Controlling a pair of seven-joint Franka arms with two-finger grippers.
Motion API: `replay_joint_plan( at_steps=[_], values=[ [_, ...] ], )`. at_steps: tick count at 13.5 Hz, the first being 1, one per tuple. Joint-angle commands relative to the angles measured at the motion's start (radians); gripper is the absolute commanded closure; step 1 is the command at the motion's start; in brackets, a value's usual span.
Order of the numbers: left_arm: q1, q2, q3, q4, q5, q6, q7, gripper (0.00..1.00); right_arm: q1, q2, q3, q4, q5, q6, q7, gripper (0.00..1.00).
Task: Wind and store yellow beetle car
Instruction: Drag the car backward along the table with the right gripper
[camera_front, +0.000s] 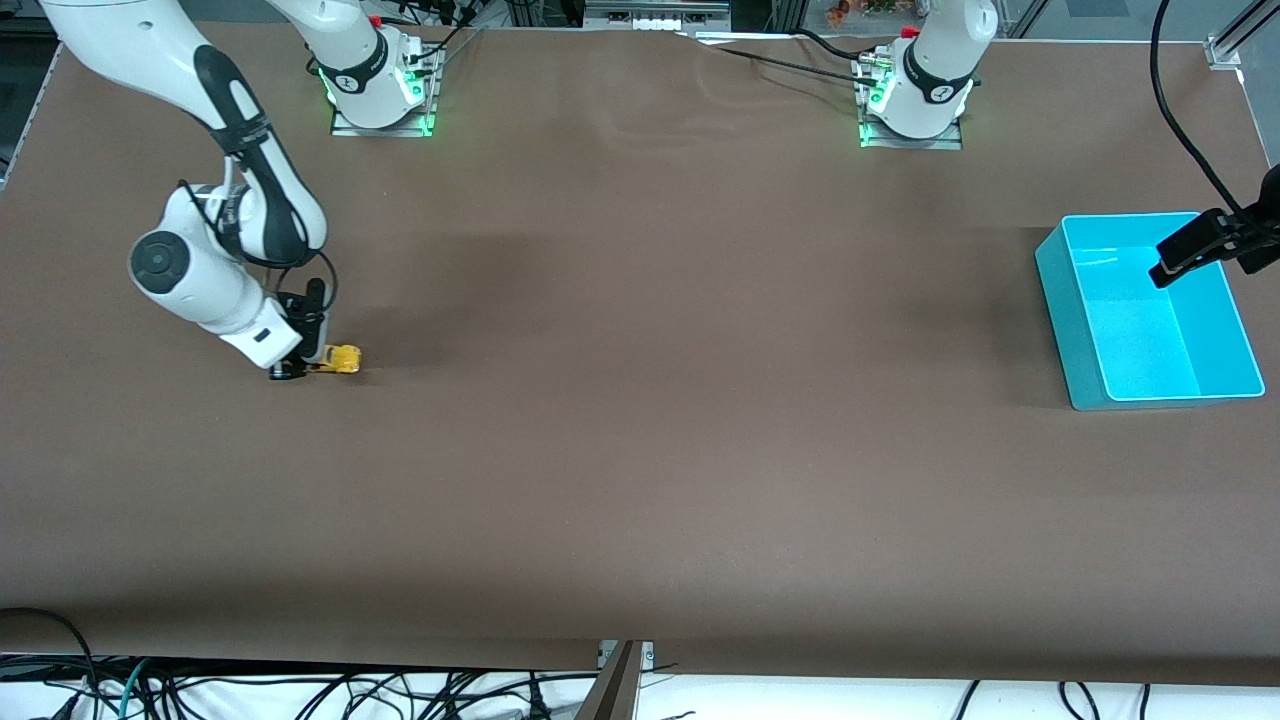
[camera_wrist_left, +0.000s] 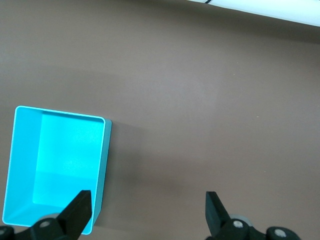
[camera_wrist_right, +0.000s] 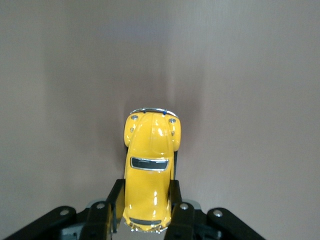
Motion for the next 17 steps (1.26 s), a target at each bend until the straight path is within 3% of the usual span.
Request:
replay_joint_plan(
  at_steps=[1, 13, 17],
  values=[
    [0.007, 0.014, 0.005, 0.031, -0.019, -0.017, 0.022, 0.0, 0.015, 0.01, -0.002, -0.018, 0.012, 0.041, 0.012, 0.95],
    [0.015, 0.036, 0.011, 0.031, -0.005, -0.017, 0.024, 0.0, -0.266, 0.11, -0.009, -0.015, 0.009, 0.204, -0.332, 0.9],
    [0.015, 0.039, 0.011, 0.031, -0.005, -0.017, 0.024, 0.0, -0.332, 0.168, -0.006, 0.043, 0.005, 0.204, -0.398, 0.9]
  ],
)
